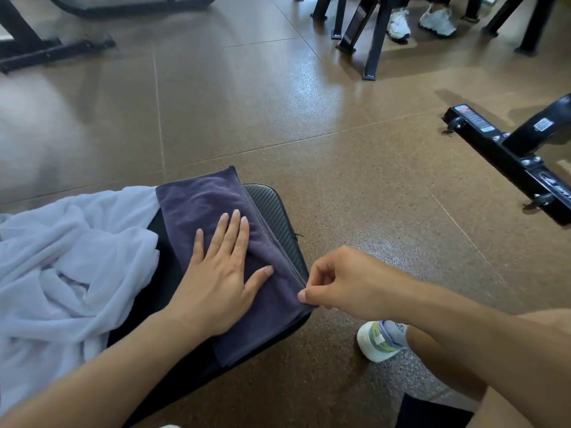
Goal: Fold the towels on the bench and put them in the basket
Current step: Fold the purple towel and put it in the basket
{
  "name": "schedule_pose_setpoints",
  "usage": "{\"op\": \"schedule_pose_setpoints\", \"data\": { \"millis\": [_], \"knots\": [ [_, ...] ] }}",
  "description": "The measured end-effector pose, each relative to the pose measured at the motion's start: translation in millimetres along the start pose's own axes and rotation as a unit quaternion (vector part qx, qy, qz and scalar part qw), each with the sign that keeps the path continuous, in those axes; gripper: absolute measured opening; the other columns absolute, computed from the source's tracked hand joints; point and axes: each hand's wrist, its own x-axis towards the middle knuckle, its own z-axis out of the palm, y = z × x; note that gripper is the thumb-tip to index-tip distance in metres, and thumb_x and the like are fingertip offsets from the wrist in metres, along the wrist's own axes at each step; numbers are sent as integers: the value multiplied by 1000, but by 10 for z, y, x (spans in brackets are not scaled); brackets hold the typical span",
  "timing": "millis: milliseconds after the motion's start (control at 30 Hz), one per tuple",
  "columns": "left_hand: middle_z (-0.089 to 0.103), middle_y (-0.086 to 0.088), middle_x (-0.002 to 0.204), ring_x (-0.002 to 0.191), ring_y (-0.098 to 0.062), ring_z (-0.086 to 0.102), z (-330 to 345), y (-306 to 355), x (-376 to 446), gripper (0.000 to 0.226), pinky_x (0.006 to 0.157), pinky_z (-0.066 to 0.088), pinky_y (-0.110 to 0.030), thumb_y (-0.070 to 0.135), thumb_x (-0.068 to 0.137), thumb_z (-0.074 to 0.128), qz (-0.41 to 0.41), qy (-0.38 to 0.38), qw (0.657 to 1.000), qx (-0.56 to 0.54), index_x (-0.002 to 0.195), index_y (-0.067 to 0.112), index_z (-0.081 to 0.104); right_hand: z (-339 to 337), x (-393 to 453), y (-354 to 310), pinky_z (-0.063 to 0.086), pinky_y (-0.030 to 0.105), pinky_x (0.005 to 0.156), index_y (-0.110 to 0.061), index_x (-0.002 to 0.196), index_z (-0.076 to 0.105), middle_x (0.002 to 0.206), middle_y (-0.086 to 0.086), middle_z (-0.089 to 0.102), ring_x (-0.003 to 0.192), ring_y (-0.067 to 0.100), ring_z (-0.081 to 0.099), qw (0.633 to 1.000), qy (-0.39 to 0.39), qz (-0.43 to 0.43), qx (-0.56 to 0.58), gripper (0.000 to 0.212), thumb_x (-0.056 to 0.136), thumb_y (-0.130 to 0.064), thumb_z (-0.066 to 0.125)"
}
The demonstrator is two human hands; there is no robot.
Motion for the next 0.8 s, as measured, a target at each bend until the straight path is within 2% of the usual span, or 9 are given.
{"op": "schedule_pose_setpoints", "data": {
  "millis": [133,233,333,433,533,633,700,800],
  "knots": [
    [-34,11,162,147,-8,-36,11,7,21,89,123,-16,-45,73,87,5,-14,21,999,-44,156,23,-20,15,-26,-11,42,23,56,-22,72,70,58,-14,64,53,-1,53,1000,20,-8,-9,25,83,-44,75],
    [-25,14,164,150,-11,-31,17,9,32,86,124,-13,-52,70,87,2,-6,3,1000,-4,161,27,-7,32,-3,26,52,33,67,-28,75,70,65,-13,67,65,4,61,997,24,22,-75,26,82,-53,71],
    [-13,14,168,153,-12,-22,-48,5,65,83,124,-10,-54,71,87,1,-5,-6,1000,24,161,34,-2,41,23,36,52,32,74,-31,75,68,75,-12,69,78,9,65,989,23,42,-137,28,84,-57,67],
    [-2,15,168,154,-9,-14,-118,-11,130,82,124,-10,-53,71,88,1,1,5,1000,17,161,35,8,25,35,31,51,32,74,-31,75,66,78,-12,69,80,9,65,986,18,45,-161,29,84,-59,68],
    [-10,16,168,152,-7,-22,-120,-15,192,83,123,-14,-51,71,86,-2,6,-12,1000,5,161,35,1,17,62,66,55,34,77,-28,82,67,79,-8,72,80,13,68,986,2,56,-159,38,81,-66,67],
    [-23,13,166,149,-9,-31,-67,-30,200,88,123,-15,-54,75,85,1,17,-12,1000,16,160,30,-13,12,97,86,59,34,66,-21,87,69,79,0,76,73,20,74,989,-46,75,-116,53,84,-73,58],
    [-29,7,165,150,-12,-31,-73,-15,152,95,123,-11,-56,77,86,13,25,24,999,-9,159,24,-18,21,128,88,60,34,58,-17,89,70,81,4,77,71,23,76,991,-72,85,-72,56,88,-71,55],
    [-22,-7,168,155,-23,-19,-70,22,-3,102,125,-5,-55,72,90,31,43,102,994,-9,161,10,-8,24,176,82,61,37,59,-15,87,70,82,6,76,72,25,76,991,-72,93,-56,58,87,-71,57]
  ]
}}
